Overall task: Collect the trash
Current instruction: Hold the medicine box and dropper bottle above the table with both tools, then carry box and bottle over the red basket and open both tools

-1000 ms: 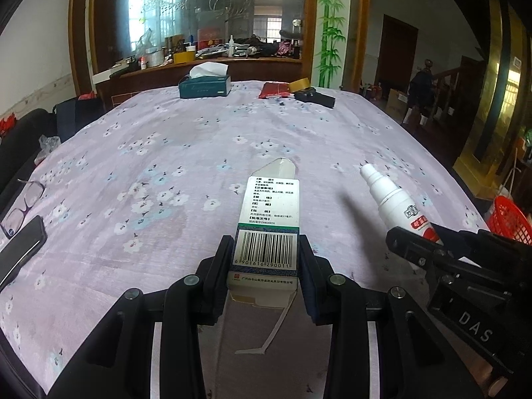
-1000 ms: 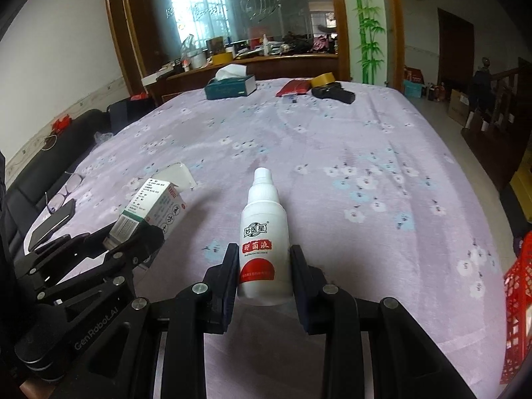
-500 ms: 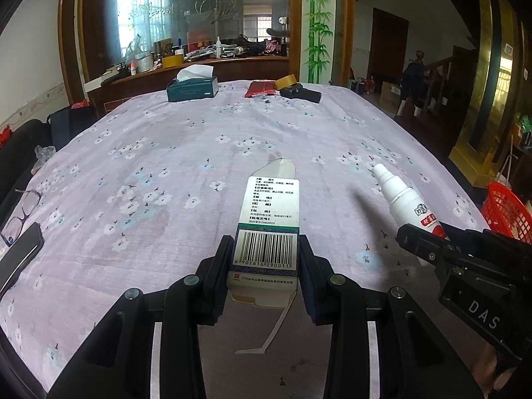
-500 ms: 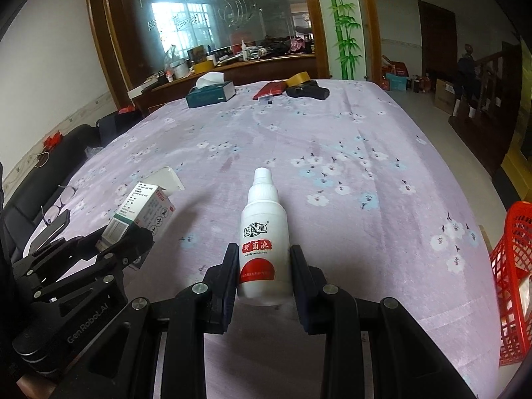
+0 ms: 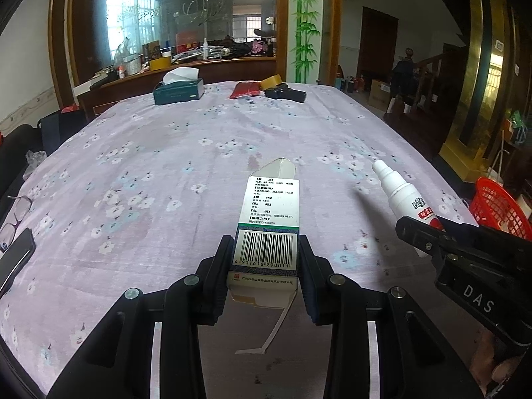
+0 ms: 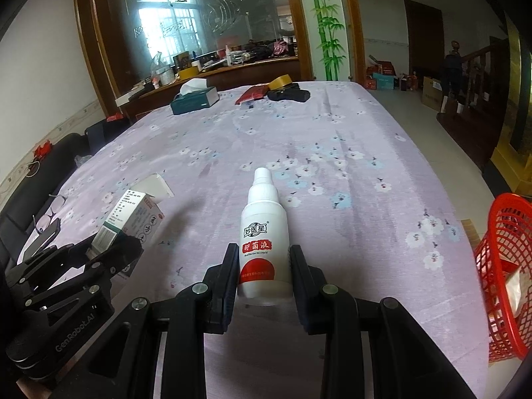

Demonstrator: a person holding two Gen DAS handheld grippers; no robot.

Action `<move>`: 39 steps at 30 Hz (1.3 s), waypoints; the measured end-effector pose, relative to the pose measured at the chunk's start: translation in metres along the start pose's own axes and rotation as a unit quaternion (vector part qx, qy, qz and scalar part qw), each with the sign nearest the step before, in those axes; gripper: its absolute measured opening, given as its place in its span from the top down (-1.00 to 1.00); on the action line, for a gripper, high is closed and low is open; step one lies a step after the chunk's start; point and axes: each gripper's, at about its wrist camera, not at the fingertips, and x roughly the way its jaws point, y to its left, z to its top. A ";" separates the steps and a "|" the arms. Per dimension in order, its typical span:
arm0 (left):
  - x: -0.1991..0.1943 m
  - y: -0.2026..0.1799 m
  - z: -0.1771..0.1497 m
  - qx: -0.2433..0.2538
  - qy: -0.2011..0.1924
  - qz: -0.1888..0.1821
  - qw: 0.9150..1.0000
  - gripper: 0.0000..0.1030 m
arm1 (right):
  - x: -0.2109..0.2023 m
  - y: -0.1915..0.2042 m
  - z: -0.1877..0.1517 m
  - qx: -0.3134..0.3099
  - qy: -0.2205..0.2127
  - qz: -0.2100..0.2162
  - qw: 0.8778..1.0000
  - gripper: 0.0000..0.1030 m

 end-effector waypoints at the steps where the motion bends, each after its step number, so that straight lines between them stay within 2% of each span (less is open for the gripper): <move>1: 0.000 -0.003 0.002 0.002 0.001 -0.004 1.000 0.31 | -0.001 -0.003 0.000 0.003 0.000 -0.001 1.000 0.38; 11: -0.001 -0.028 0.012 0.017 -0.003 -0.026 0.999 0.31 | -0.027 -0.036 0.000 0.032 -0.021 -0.020 0.999 0.37; 26: -0.004 -0.064 0.023 0.040 -0.005 -0.051 0.998 0.31 | -0.060 -0.079 -0.003 0.070 -0.046 -0.024 0.996 0.37; 39: -0.005 -0.118 0.041 0.079 -0.012 -0.091 0.993 0.31 | -0.101 -0.137 -0.008 0.119 -0.081 -0.055 0.988 0.37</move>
